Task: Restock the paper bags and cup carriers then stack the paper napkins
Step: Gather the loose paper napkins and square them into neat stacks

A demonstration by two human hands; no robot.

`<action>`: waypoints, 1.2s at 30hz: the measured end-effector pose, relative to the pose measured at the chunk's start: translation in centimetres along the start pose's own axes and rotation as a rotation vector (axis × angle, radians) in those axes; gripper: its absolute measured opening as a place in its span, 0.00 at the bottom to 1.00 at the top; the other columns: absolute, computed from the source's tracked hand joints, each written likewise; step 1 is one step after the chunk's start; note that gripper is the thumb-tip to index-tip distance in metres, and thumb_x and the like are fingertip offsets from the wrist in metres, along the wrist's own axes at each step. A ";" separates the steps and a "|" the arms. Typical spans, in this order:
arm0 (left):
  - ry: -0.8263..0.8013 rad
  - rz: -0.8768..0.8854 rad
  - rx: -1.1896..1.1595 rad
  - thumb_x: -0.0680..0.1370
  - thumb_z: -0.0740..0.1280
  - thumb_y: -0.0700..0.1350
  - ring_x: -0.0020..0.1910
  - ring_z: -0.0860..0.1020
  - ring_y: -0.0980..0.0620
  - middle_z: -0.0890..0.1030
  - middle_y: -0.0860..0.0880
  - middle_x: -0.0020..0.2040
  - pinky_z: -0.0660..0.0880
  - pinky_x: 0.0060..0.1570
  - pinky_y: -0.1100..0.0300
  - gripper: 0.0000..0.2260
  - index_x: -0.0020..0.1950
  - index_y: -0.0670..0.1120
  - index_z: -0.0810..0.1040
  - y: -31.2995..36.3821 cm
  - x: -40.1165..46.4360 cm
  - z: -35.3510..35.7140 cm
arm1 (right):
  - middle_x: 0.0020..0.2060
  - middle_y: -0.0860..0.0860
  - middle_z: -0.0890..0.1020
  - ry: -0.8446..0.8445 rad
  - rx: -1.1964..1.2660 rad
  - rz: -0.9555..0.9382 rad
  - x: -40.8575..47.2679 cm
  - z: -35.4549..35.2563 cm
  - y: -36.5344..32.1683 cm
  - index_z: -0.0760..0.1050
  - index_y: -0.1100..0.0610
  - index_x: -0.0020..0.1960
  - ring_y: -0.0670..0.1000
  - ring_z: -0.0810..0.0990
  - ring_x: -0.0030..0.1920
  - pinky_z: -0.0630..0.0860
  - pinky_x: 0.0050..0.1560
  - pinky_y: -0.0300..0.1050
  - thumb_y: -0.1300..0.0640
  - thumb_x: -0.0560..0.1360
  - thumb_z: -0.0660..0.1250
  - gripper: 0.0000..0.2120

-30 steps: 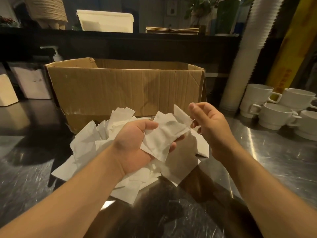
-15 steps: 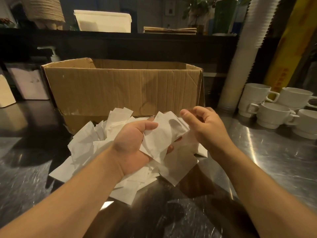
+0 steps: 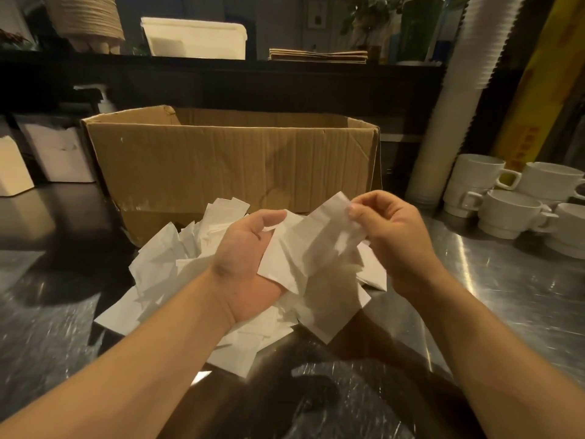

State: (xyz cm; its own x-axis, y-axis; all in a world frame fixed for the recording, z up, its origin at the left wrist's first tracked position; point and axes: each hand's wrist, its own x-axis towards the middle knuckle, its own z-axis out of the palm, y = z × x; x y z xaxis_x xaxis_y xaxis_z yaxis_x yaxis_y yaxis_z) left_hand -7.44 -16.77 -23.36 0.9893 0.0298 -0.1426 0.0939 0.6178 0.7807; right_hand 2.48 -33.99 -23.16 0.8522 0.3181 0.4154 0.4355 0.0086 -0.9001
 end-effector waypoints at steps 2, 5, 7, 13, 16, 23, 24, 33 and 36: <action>0.030 0.011 -0.084 0.79 0.61 0.51 0.47 0.85 0.42 0.86 0.41 0.52 0.77 0.55 0.49 0.19 0.54 0.40 0.86 0.1 -0.2 0.2 | 0.42 0.51 0.82 -0.144 0.441 0.129 -0.1 -0.7 -1.3 0.80 0.56 0.44 0.54 0.82 0.47 0.83 0.42 0.48 0.56 0.77 0.67 0.05; 0.123 0.133 -0.020 0.85 0.60 0.43 0.33 0.85 0.49 0.86 0.44 0.39 0.81 0.41 0.54 0.15 0.49 0.45 0.86 0.1 -0.5 0.5 | 0.45 0.52 0.81 -0.413 0.648 0.231 -0.6 -1.5 -2.7 0.80 0.52 0.45 0.52 0.83 0.46 0.83 0.45 0.49 0.51 0.72 0.63 0.09; 0.248 0.254 0.073 0.85 0.60 0.32 0.28 0.83 0.57 0.83 0.48 0.36 0.79 0.30 0.63 0.11 0.56 0.44 0.80 0.1 -0.5 0.5 | 0.43 0.51 0.80 -0.435 0.533 0.203 -0.8 -1.2 -2.5 0.80 0.52 0.42 0.51 0.82 0.44 0.81 0.45 0.45 0.51 0.72 0.64 0.07; -0.076 -0.101 0.041 0.79 0.62 0.55 0.57 0.81 0.40 0.82 0.41 0.61 0.75 0.62 0.46 0.23 0.65 0.42 0.84 -0.4 -0.2 0.1 | 0.40 0.47 0.83 -0.200 -0.029 0.101 -1.2 1.2 -1.0 0.81 0.54 0.44 0.49 0.82 0.43 0.81 0.40 0.40 0.56 0.80 0.69 0.07; -0.164 -0.106 0.045 0.80 0.61 0.54 0.62 0.80 0.40 0.81 0.41 0.64 0.74 0.64 0.42 0.23 0.69 0.42 0.80 -0.7 -0.2 0.3 | 0.43 0.49 0.83 -0.138 -0.140 0.070 -1.3 1.5 -0.5 0.80 0.54 0.47 0.50 0.83 0.45 0.81 0.37 0.38 0.54 0.80 0.69 0.05; -0.009 -0.039 0.196 0.80 0.66 0.49 0.62 0.81 0.37 0.83 0.39 0.61 0.79 0.61 0.40 0.19 0.71 0.48 0.77 -0.9 -0.2 0.4 | 0.49 0.46 0.82 -0.158 -0.198 0.103 -1.2 1.6 -0.6 0.80 0.49 0.53 0.50 0.82 0.48 0.80 0.33 0.37 0.51 0.80 0.70 0.04; -0.042 -0.074 0.189 0.78 0.66 0.50 0.62 0.81 0.37 0.82 0.38 0.61 0.78 0.62 0.41 0.21 0.70 0.47 0.78 -0.9 -0.1 0.2 | 0.48 0.46 0.82 -0.167 -0.174 0.094 -1.3 1.6 -0.6 0.80 0.49 0.51 0.50 0.82 0.47 0.81 0.35 0.38 0.53 0.80 0.70 0.02; -0.114 -0.188 0.066 0.75 0.64 0.56 0.47 0.81 0.43 0.84 0.40 0.52 0.78 0.55 0.47 0.22 0.54 0.43 0.88 -0.5 -0.6 0.4 | 0.45 0.49 0.83 -0.081 -0.014 0.070 -0.9 1.1 -0.5 0.80 0.52 0.52 0.46 0.82 0.44 0.77 0.36 0.32 0.56 0.82 0.66 0.04; -0.113 -0.191 -0.055 0.78 0.64 0.59 0.45 0.79 0.42 0.82 0.39 0.50 0.80 0.49 0.51 0.26 0.55 0.36 0.86 -0.1 -0.7 0.3 | 0.48 0.48 0.83 0.023 -0.081 0.084 -0.2 0.6 0.0 0.80 0.51 0.54 0.47 0.81 0.50 0.76 0.39 0.34 0.56 0.82 0.66 0.04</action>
State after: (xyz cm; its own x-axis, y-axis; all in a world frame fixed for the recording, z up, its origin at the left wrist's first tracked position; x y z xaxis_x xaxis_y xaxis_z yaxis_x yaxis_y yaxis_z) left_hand -8.08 -17.06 -23.12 0.9607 -0.1784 -0.2128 0.2775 0.6457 0.7114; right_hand 2.14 -33.50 -23.32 0.8925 0.2927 0.3431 0.3839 -0.0940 -0.9186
